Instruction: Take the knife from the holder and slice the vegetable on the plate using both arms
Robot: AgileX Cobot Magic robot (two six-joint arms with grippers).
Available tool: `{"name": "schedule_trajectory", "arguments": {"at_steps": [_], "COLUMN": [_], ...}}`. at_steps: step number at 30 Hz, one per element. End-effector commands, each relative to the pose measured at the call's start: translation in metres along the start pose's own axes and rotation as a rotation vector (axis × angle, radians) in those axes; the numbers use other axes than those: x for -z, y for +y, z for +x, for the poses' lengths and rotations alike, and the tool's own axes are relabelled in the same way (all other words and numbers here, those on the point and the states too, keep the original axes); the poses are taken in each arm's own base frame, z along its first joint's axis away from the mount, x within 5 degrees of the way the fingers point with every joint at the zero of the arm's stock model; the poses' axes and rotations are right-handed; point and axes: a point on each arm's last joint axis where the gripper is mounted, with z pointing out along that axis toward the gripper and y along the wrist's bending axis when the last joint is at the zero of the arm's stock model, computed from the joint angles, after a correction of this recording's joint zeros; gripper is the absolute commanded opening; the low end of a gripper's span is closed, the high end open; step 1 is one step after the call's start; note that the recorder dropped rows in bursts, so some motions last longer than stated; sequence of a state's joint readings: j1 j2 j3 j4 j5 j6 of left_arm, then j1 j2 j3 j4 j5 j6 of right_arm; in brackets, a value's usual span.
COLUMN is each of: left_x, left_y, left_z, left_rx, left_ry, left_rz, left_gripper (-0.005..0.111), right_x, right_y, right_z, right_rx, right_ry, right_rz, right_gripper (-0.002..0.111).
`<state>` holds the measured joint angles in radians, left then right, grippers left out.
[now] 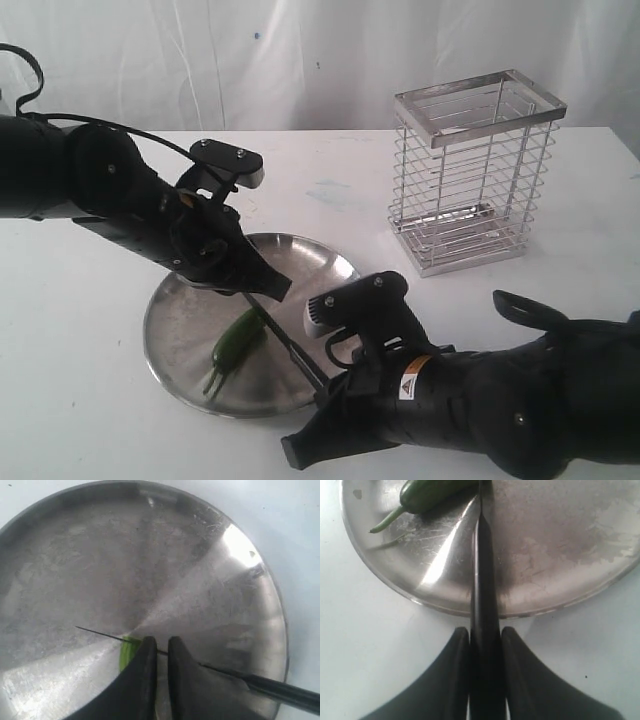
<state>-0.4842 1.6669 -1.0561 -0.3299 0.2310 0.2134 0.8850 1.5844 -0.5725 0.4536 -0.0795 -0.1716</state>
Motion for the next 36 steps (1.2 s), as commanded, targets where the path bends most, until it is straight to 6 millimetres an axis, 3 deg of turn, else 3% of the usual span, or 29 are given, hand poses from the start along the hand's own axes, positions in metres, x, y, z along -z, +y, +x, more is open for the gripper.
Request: {"name": "schedule_trajectory", "arguments": {"at_steps": [1, 5, 20, 27, 36], "left_x": [0.001, 0.001, 0.001, -0.021, -0.022], "left_y": [-0.004, -0.004, -0.004, 0.000, 0.000], "left_z": [-0.002, -0.002, -0.001, 0.008, 0.008], "left_rx": [0.017, 0.017, 0.015, 0.020, 0.017], "left_ry": [-0.008, -0.008, -0.001, 0.065, 0.061], "left_rz": [0.016, 0.016, 0.018, 0.015, 0.012], "left_gripper": [0.015, 0.015, 0.015, 0.015, 0.015], "right_x": [-0.001, -0.002, -0.016, -0.016, -0.016], "right_y": [0.001, 0.004, 0.002, 0.003, 0.003], "right_z": [-0.001, -0.008, -0.006, -0.008, -0.007], "right_rx": [0.021, 0.041, 0.039, 0.038, 0.038], "right_ry": [0.004, -0.010, -0.009, 0.003, 0.008], "right_rz": [-0.004, -0.010, 0.012, 0.005, 0.004], "right_gripper": [0.000, 0.000, 0.000, 0.000, 0.000]}}
